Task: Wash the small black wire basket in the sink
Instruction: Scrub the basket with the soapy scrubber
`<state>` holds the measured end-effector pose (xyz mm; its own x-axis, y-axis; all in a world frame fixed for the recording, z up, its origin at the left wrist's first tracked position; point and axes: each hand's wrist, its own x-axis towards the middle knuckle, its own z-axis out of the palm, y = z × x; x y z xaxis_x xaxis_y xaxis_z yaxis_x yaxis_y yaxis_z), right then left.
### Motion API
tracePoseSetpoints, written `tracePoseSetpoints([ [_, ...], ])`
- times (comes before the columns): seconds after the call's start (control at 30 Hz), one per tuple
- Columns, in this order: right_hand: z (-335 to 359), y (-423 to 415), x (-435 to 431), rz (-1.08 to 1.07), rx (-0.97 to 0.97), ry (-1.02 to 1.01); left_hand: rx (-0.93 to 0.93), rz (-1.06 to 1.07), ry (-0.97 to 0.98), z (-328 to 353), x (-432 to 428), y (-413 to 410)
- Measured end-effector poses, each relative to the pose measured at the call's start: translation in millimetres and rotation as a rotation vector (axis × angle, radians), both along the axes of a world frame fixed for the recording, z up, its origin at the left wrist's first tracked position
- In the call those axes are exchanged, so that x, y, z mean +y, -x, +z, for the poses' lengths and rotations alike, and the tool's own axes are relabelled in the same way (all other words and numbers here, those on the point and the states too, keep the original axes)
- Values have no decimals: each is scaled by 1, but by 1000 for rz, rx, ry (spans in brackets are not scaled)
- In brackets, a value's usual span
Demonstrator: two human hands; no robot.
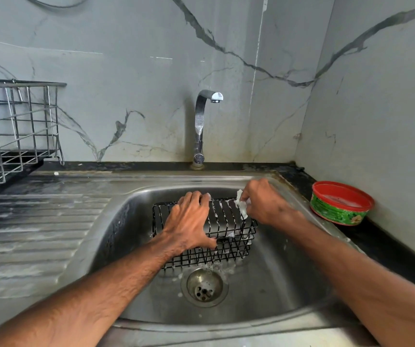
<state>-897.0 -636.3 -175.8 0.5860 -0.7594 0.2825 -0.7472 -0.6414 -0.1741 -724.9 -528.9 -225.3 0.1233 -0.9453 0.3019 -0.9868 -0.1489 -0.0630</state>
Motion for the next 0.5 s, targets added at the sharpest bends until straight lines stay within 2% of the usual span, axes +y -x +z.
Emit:
tracePoseSetpoints([
  [0.17, 4, -3, 29, 83, 70, 65, -3, 12, 7, 2, 2, 0],
  [0.37, 5, -31, 79, 229, 134, 96, 103, -40, 59, 1, 5, -3],
  [0.5, 9, -29, 85, 212, 158, 97, 99, -54, 79, 0, 6, -5],
])
